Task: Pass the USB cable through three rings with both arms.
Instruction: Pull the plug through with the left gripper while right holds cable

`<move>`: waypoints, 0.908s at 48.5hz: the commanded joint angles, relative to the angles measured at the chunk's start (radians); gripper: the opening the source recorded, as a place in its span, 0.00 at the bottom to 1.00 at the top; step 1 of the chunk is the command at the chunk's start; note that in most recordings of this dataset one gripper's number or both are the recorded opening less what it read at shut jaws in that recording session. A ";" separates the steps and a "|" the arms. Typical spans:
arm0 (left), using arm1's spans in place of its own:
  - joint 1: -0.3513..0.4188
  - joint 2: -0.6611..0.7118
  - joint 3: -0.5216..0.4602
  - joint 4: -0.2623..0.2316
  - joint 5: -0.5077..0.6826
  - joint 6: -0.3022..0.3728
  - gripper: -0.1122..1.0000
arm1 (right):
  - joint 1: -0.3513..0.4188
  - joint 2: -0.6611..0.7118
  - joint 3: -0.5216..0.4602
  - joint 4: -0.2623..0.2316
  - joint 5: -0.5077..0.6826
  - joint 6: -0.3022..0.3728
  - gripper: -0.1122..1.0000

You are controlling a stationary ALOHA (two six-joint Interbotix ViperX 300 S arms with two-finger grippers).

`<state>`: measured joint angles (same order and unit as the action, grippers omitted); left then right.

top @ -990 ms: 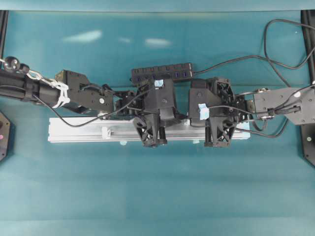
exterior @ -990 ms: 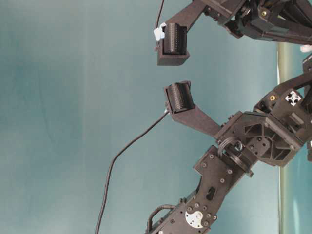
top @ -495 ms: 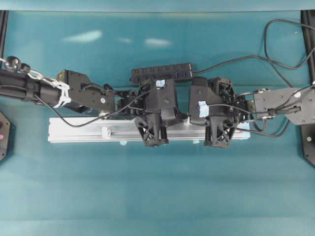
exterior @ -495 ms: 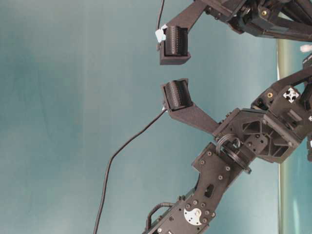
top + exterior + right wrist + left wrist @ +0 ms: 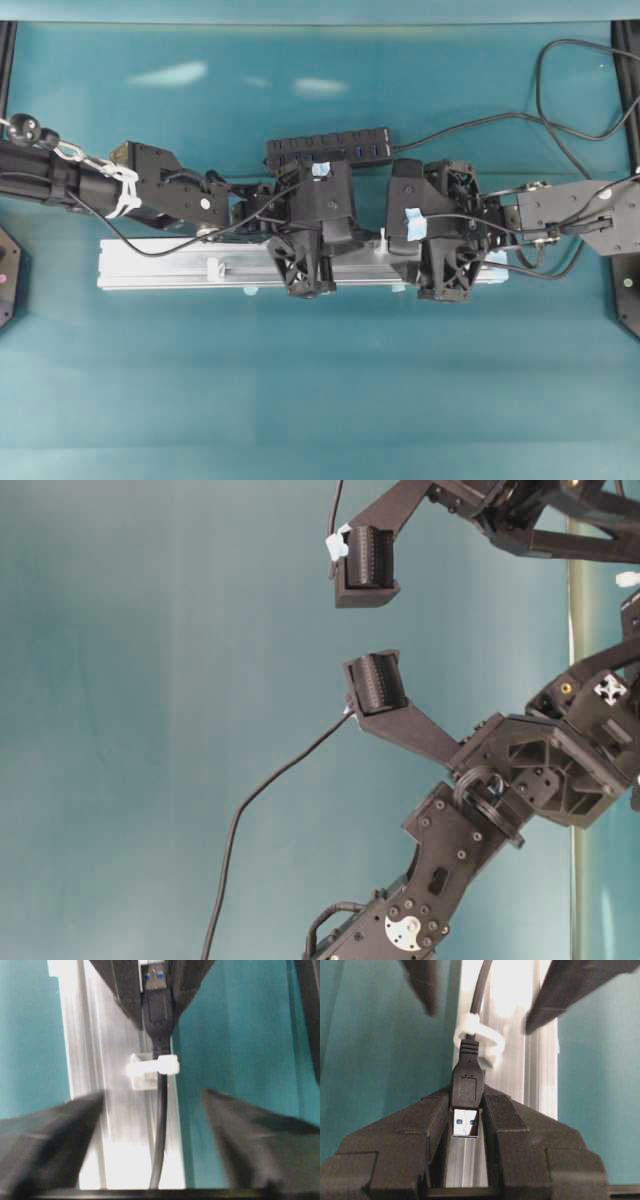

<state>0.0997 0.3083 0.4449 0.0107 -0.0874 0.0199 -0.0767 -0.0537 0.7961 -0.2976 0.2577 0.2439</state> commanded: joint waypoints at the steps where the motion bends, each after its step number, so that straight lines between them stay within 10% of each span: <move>1: -0.008 -0.015 0.002 0.002 0.008 -0.002 0.28 | 0.000 -0.012 -0.005 0.002 0.015 0.009 0.70; 44: -0.029 -0.183 0.038 0.002 0.089 0.006 0.28 | -0.008 -0.057 -0.104 0.000 -0.008 0.008 0.72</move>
<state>0.0782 0.1534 0.4970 0.0107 0.0046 0.0245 -0.0828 -0.1104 0.7179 -0.2976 0.2715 0.2439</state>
